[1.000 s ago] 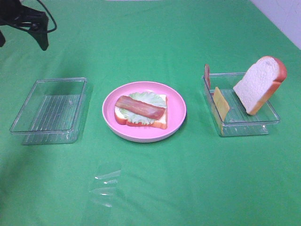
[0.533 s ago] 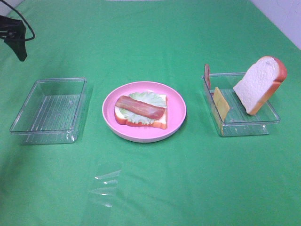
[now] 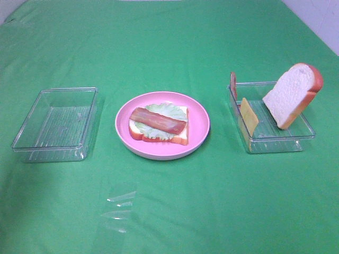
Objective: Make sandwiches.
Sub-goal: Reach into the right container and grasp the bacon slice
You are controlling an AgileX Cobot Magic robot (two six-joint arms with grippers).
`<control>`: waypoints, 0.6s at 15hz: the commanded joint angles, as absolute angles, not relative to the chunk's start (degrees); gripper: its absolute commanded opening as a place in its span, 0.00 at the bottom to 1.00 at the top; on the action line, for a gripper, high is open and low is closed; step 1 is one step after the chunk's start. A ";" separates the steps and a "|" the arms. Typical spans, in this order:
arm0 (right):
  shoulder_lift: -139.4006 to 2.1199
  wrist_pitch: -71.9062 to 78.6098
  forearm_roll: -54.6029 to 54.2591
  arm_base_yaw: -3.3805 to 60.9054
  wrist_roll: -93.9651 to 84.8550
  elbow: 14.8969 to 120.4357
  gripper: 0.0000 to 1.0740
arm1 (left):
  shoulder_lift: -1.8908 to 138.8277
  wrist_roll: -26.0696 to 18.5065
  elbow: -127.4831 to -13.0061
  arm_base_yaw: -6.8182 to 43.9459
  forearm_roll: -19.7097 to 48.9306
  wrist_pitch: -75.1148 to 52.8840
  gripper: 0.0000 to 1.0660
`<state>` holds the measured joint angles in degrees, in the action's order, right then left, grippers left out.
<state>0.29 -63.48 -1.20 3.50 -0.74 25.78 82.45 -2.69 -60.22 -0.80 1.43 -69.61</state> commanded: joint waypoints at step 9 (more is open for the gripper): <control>1.83 -63.08 -1.26 3.50 -1.26 25.95 0.92 | 19.71 -3.09 -39.19 -0.69 3.21 -65.89 0.94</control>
<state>0.29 -63.48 -1.20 3.50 -0.74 25.78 20.91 -2.92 -39.53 -0.80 3.32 -66.41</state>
